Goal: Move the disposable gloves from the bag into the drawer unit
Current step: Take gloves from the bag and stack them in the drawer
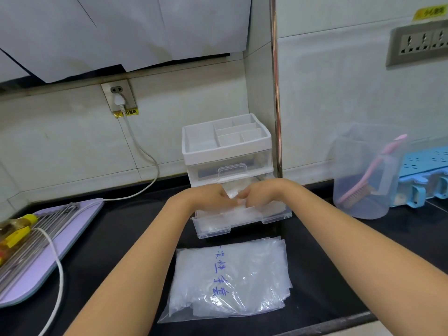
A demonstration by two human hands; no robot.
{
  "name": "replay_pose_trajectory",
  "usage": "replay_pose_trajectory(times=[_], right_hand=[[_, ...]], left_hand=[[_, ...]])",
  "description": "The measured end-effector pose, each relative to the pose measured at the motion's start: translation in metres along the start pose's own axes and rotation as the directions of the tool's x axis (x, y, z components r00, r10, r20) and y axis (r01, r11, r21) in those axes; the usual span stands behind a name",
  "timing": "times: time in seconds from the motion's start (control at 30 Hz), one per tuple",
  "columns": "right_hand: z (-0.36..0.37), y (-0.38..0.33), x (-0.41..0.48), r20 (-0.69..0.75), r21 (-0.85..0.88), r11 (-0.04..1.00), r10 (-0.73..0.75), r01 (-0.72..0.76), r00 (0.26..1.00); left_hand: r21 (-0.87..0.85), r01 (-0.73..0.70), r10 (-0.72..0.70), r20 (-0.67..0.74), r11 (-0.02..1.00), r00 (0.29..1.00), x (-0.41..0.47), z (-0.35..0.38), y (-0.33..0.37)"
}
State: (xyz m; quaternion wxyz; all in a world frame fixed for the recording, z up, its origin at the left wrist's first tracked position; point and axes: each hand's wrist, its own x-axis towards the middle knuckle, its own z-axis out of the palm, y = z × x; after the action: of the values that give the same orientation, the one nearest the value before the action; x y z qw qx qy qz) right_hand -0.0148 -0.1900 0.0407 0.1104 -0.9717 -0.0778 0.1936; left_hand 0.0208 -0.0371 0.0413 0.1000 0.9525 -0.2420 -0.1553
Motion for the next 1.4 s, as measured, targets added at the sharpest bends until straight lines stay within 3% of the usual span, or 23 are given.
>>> replay_pose_trajectory(times=[0.07,0.13,0.3,0.47,0.6,0.7,0.77,0.93,1.03,1.27,1.4], right_hand=[[-0.001,-0.001,0.001,0.036,-0.007,1.000,0.001,-0.001,0.999],[-0.002,0.000,0.003,0.066,0.000,1.000,-0.013,0.013,0.998],[-0.002,0.000,0.015,0.066,-0.020,0.999,-0.026,0.027,0.998],[-0.002,0.008,0.028,0.116,0.040,0.999,0.005,-0.009,0.993],[-0.007,0.003,0.023,0.018,0.056,0.989,0.134,-0.135,0.991],[-0.006,-0.003,0.021,-0.121,-0.031,0.977,0.205,-0.210,0.971],[-0.003,-0.003,0.020,-0.136,-0.036,0.969,0.237,-0.244,0.962],[-0.003,-0.003,0.021,-0.161,0.038,0.964,0.267,-0.265,0.950],[-0.010,0.001,0.011,-0.195,0.138,0.970,0.226,-0.201,0.954],[-0.011,0.018,-0.038,-0.370,0.483,0.873,0.134,0.067,0.919],[0.008,0.027,-0.072,-0.484,0.497,0.849,0.101,0.178,0.869]], left_hand=[[-0.301,0.015,-0.019,-0.009,0.953,1.000,0.001,-0.004,0.002],[-0.431,0.011,-0.058,-0.096,0.902,0.994,0.007,-0.003,0.006],[-0.022,0.013,-0.015,-0.071,1.000,0.997,0.024,0.016,0.012],[0.109,0.061,-0.061,-0.003,0.992,0.998,0.029,0.017,0.009],[0.181,0.158,-0.167,0.036,0.971,0.985,0.033,0.012,0.003],[0.209,0.167,-0.175,0.023,0.964,0.984,0.036,0.013,0.002],[0.202,0.173,-0.182,0.028,0.964,0.983,0.036,0.012,0.004],[0.201,0.182,-0.196,0.049,0.963,0.979,0.034,0.011,0.008],[0.201,0.192,-0.203,0.037,0.960,0.978,0.031,0.010,0.009],[-0.069,0.142,-0.148,-0.105,0.988,0.983,0.018,0.008,0.009],[-0.348,-0.045,-0.097,-0.380,0.937,0.920,-0.014,0.011,0.017]])
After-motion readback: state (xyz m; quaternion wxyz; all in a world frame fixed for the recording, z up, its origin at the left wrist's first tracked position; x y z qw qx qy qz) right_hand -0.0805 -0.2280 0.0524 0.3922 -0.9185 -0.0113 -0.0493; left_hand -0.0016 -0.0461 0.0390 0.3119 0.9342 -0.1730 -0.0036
